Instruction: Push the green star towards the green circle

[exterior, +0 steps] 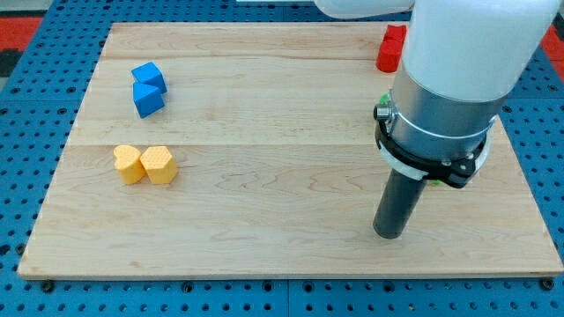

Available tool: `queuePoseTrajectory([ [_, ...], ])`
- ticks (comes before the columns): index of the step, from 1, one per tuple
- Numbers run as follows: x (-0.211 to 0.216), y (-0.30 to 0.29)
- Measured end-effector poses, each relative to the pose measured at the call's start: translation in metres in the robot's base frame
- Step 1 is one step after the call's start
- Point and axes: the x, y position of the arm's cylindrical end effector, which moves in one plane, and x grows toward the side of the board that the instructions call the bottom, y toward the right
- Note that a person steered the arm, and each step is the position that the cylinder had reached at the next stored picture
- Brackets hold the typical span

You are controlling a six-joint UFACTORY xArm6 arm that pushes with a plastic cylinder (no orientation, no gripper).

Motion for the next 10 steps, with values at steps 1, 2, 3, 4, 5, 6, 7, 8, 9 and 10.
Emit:
queuePoseTrajectory([
  [1,0.005,-0.004],
  [2,0.005,-0.004],
  [3,0.008,-0.004],
  [4,0.008,0.018],
  [5,0.008,0.028],
  [6,0.008,0.056],
  [7,0.008,0.060],
  [8,0.008,0.062],
  [9,0.007,0.079],
  [10,0.000,0.091],
])
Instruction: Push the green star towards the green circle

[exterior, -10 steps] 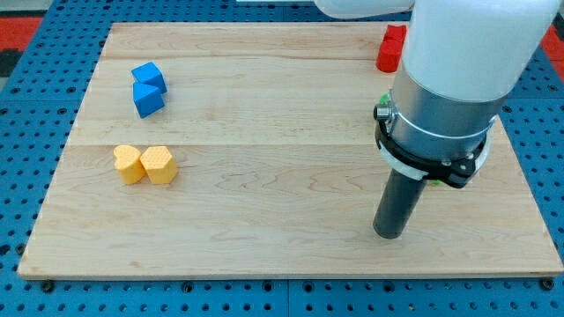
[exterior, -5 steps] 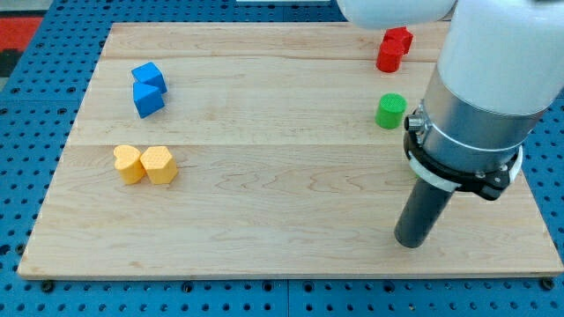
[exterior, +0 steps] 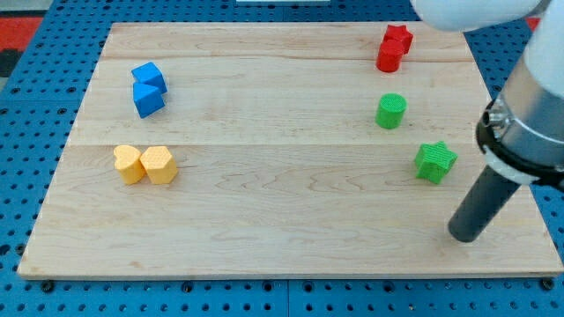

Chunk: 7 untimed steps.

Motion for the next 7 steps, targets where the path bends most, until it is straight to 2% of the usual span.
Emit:
queuePoseTrajectory([
  [2,-0.018,0.009],
  [5,-0.022,0.008],
  [6,-0.047,0.042],
  [7,-0.081,0.025],
])
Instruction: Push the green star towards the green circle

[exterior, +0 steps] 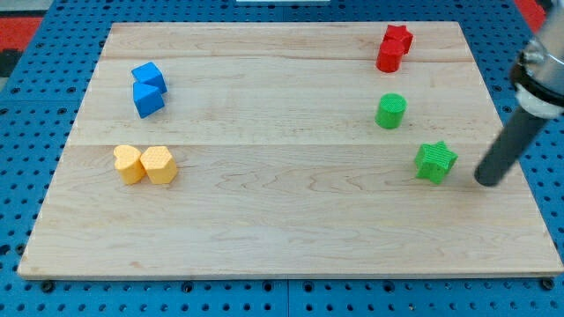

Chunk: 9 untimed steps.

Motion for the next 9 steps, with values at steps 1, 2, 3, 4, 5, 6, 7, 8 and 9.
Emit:
queuePoseTrajectory([
  [1,-0.004,-0.019],
  [2,0.032,-0.023],
  [3,0.014,-0.056],
  [4,-0.017,-0.063],
  [5,-0.013,-0.068],
  [6,0.019,-0.109],
  [7,0.023,-0.139],
  [8,0.023,-0.160],
  [9,0.023,-0.173],
])
